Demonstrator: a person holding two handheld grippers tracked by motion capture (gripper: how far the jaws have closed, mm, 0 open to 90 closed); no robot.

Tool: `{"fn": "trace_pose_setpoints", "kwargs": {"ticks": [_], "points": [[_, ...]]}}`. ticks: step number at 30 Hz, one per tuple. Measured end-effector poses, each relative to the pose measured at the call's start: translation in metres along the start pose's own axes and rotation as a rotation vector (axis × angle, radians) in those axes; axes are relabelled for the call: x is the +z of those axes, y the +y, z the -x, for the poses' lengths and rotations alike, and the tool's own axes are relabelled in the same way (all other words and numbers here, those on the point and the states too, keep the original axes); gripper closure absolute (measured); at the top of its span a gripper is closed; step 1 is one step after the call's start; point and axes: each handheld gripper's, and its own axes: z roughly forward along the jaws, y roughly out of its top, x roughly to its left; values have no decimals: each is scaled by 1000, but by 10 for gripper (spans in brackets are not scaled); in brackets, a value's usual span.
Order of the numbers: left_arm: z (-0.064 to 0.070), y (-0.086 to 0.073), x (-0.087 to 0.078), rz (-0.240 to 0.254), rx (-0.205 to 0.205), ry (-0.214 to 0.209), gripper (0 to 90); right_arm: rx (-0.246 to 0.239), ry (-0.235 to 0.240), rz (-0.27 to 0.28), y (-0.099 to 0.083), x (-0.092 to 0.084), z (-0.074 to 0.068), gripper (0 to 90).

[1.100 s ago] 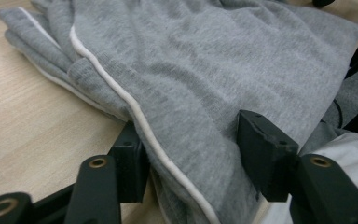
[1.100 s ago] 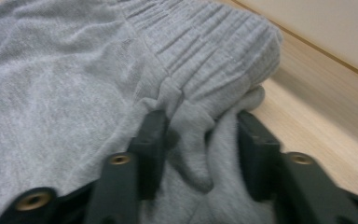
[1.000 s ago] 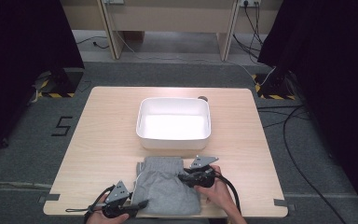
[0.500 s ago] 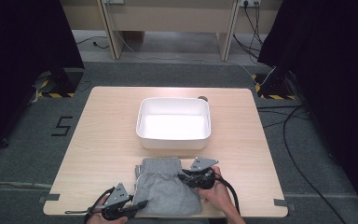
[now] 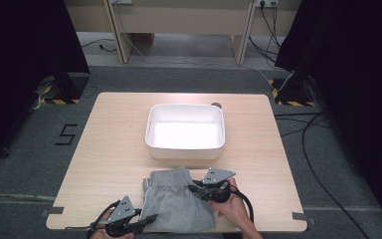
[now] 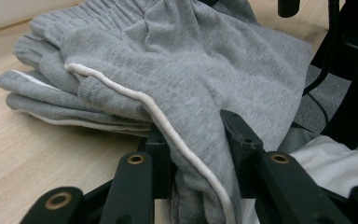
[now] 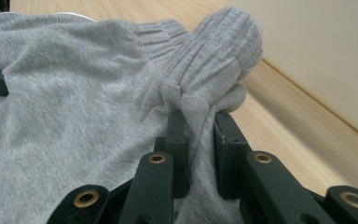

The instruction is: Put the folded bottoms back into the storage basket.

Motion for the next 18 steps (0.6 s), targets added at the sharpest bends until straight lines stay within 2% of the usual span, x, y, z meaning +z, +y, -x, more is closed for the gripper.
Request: {"fn": "trace_pose_setpoints", "kwargs": {"ticks": [7, 18], "points": [[4, 8, -5, 18, 26, 3, 670, -19, -2, 33, 7, -8, -3, 793], [5, 18, -16, 47, 36, -5, 673, -22, 2, 69, 15, -18, -3, 795]]}}
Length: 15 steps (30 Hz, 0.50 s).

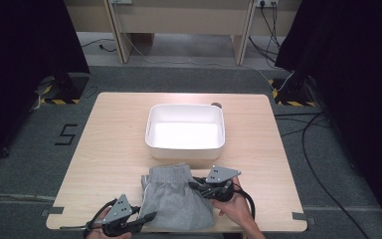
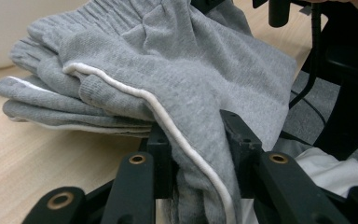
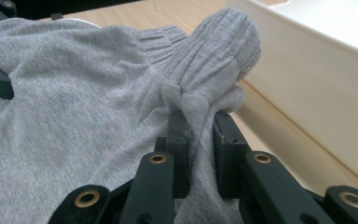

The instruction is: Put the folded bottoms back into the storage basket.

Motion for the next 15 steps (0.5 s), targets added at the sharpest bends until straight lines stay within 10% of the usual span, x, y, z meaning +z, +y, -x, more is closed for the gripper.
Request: {"fn": "trace_pose_setpoints", "kwargs": {"ticks": [15], "points": [[0, 32, -14, 29, 32, -4, 673, -34, -18, 68, 24, -23, 0, 795]]}}
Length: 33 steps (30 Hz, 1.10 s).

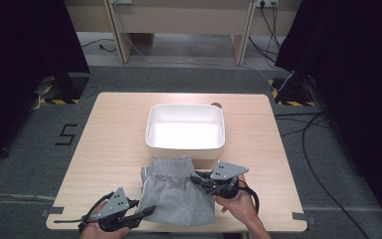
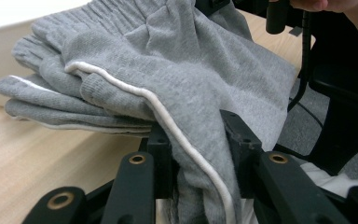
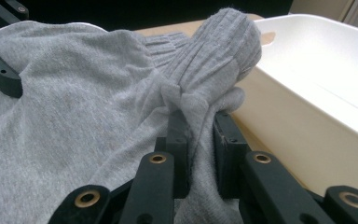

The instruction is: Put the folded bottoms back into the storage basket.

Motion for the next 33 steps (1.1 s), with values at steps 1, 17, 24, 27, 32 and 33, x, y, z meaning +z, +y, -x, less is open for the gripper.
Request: {"fn": "trace_pose_setpoints", "kwargs": {"ticks": [1, 17, 24, 27, 32, 33], "points": [[0, 3, -1, 2, 0, -1, 673, -2, -4, 2, 2, -1, 1, 795], [-18, 46, -18, 37, 37, 12, 675, -58, -12, 35, 53, -17, 15, 795], [-27, 62, -20, 45, 42, 20, 675, -86, -25, 40, 76, -20, 22, 795], [-30, 70, -22, 49, 41, 19, 675, -92, -30, 35, 85, -20, 25, 795], [-39, 84, -22, 60, 44, 36, 675, -89, -11, 50, 101, -17, 37, 796], [-42, 86, -21, 63, 44, 37, 675, -90, -18, 47, 104, -16, 39, 795]]}}
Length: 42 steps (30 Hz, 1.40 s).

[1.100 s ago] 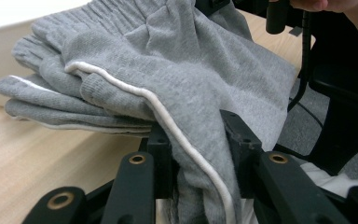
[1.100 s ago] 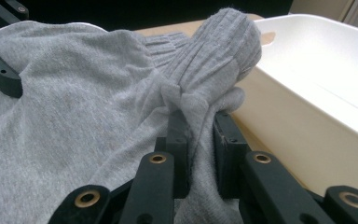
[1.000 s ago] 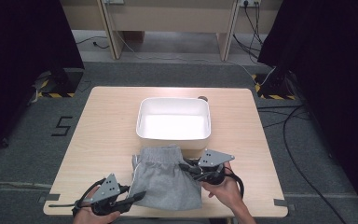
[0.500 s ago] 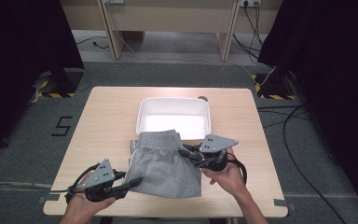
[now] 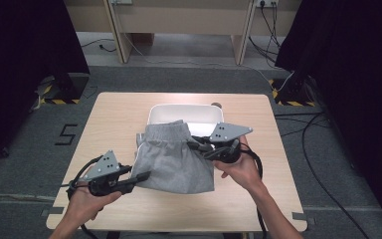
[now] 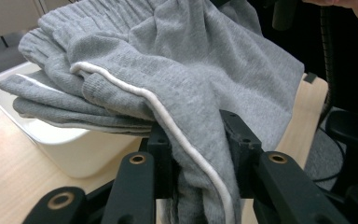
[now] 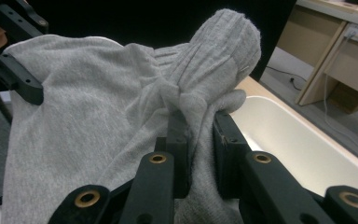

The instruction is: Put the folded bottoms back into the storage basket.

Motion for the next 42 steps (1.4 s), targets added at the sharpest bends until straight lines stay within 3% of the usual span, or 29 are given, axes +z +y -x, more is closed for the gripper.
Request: {"fn": "trace_pose_setpoints", "kwargs": {"ticks": [7, 19, 29, 42], "points": [[-15, 13, 12, 13, -13, 18, 677, -8, -17, -17, 11, 5, 19, 795], [-52, 25, 52, 13, -74, 55, 687, 22, -55, -77, 12, 24, 65, 795], [-74, 35, 83, -11, -102, 81, 693, 30, -77, -120, 19, 39, 97, 795], [-100, 36, 121, -64, -142, 113, 695, 72, -102, -163, 4, 62, 132, 795]]}}
